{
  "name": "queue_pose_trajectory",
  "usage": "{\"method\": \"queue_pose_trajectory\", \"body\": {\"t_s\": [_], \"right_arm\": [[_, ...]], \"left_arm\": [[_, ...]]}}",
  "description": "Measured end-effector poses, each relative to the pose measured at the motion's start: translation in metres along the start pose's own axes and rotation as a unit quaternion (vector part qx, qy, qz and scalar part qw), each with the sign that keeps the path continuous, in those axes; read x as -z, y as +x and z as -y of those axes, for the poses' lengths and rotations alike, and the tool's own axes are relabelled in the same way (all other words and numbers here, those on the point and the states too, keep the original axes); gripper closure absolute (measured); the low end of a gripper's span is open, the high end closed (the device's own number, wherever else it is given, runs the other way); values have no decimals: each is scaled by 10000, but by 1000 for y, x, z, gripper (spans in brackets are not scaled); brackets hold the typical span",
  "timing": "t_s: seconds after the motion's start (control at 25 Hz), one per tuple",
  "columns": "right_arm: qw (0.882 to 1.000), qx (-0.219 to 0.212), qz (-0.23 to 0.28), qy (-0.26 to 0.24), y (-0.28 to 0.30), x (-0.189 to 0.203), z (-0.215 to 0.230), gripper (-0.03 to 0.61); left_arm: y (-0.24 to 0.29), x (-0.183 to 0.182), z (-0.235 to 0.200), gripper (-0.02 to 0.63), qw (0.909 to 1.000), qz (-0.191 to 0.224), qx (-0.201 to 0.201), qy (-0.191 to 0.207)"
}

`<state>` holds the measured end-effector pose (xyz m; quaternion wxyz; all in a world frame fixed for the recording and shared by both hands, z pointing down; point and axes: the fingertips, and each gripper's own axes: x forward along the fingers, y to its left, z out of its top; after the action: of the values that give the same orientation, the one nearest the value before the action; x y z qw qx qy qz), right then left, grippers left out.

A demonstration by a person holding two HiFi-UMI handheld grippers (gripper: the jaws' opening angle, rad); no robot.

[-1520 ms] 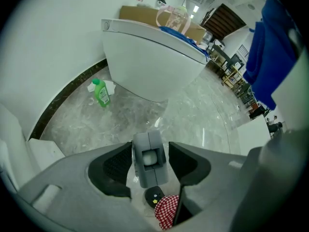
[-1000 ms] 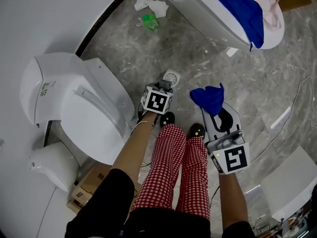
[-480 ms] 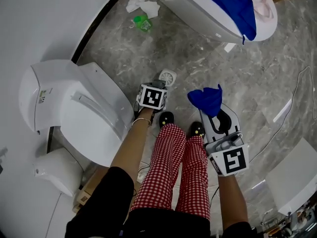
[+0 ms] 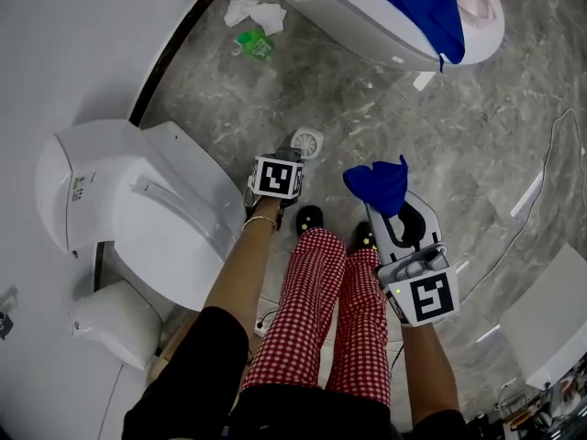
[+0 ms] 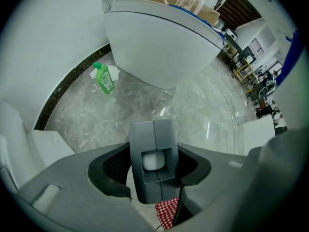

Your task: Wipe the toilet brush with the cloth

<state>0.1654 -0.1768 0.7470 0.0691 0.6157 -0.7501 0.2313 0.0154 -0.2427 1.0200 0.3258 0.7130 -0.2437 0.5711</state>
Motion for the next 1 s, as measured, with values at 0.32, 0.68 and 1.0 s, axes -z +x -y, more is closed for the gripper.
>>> {"method": "queue_pose_trajectory", "body": {"t_s": [0.32,0.68,1.0], "right_arm": [[9999,90,16,53,-7,5,7,502],[9999,86,6,93,-1,9,5,502],[9999,57,24,129,5,10,2,500]], "left_arm": [[8,1,-1,391,10000,9,15,-69],[16,1,-2,391,9993,118,161,-321],[17,-2,-2,391,9986,315,166,-403]]}}
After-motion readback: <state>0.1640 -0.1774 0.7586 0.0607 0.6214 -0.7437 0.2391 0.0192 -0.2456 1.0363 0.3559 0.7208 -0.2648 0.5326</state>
